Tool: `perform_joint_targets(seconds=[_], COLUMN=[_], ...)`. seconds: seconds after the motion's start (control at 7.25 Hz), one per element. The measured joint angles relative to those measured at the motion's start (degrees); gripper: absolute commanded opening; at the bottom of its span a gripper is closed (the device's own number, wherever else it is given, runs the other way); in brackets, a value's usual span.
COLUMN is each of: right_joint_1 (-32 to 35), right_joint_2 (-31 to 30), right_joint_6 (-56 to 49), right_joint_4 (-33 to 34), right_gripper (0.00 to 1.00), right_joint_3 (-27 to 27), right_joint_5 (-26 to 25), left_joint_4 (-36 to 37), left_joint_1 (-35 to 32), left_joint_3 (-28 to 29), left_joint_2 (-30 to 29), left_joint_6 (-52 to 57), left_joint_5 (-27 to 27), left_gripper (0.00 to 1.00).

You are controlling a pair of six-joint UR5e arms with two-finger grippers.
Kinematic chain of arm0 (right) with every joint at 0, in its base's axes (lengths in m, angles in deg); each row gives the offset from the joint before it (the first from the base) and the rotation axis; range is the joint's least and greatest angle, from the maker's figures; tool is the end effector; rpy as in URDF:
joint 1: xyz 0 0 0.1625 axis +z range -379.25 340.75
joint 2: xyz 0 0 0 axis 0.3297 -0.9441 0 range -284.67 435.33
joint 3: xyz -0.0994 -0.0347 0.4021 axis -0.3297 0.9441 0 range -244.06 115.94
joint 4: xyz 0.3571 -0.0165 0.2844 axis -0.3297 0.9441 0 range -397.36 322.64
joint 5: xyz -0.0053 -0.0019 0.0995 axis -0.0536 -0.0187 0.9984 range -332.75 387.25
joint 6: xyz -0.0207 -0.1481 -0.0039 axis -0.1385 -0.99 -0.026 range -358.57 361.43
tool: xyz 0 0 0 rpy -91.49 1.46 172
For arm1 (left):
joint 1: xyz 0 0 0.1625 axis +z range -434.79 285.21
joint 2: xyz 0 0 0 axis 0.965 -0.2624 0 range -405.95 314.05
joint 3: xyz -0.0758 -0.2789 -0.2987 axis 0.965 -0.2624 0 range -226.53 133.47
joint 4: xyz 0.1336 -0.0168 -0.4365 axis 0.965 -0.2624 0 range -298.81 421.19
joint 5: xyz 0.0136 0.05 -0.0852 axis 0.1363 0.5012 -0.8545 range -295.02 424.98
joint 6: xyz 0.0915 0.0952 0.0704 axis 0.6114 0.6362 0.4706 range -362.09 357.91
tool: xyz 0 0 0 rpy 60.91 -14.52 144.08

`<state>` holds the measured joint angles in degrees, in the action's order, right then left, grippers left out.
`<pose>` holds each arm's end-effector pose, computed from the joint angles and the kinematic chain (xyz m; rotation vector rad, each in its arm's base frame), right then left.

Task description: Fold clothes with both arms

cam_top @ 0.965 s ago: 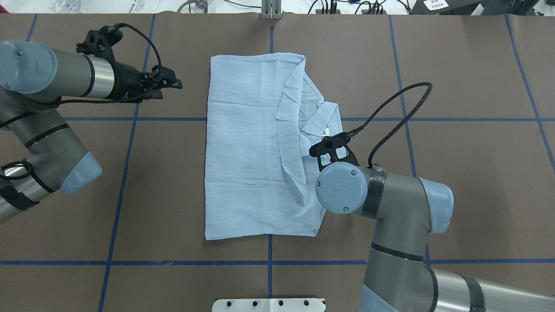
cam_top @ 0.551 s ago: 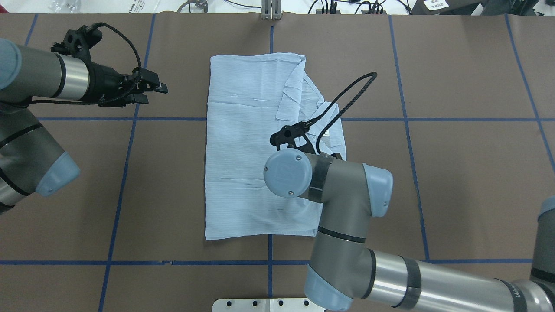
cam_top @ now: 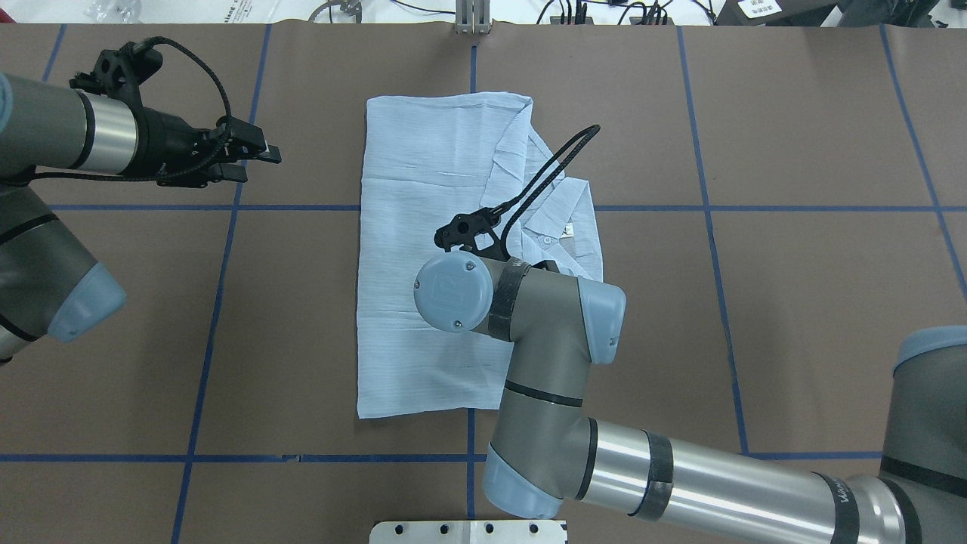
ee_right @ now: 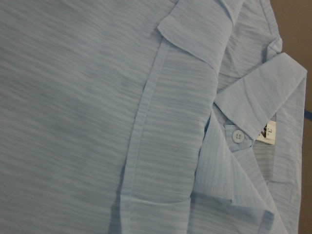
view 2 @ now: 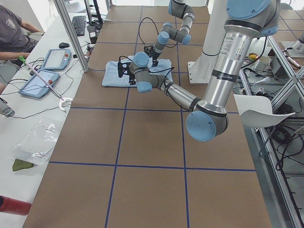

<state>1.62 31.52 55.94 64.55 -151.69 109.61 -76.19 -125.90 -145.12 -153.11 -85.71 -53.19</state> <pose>-0.6725 -0.4204 0.2209 0.3779 -0.4297 -0.2111 0.3727 -0.5620 0.3126 0.2306 1.3001 -0.3515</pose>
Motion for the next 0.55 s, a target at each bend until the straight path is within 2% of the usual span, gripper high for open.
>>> perform_joint_targets(seconds=[0.55], right_joint_1=[0.0], right_joint_2=[-1.5], right_joint_6=[-0.3], right_joint_4=[0.7], right_gripper=[1.00], right_joint_3=[-0.4], right_joint_5=[2.1], left_joint_4=[0.0], left_joint_1=[0.0], left_joint_3=[0.0], left_joint_2=[-0.2], left_joint_6=[-0.4], left_joint_5=[0.0], left_gripper=[0.71])
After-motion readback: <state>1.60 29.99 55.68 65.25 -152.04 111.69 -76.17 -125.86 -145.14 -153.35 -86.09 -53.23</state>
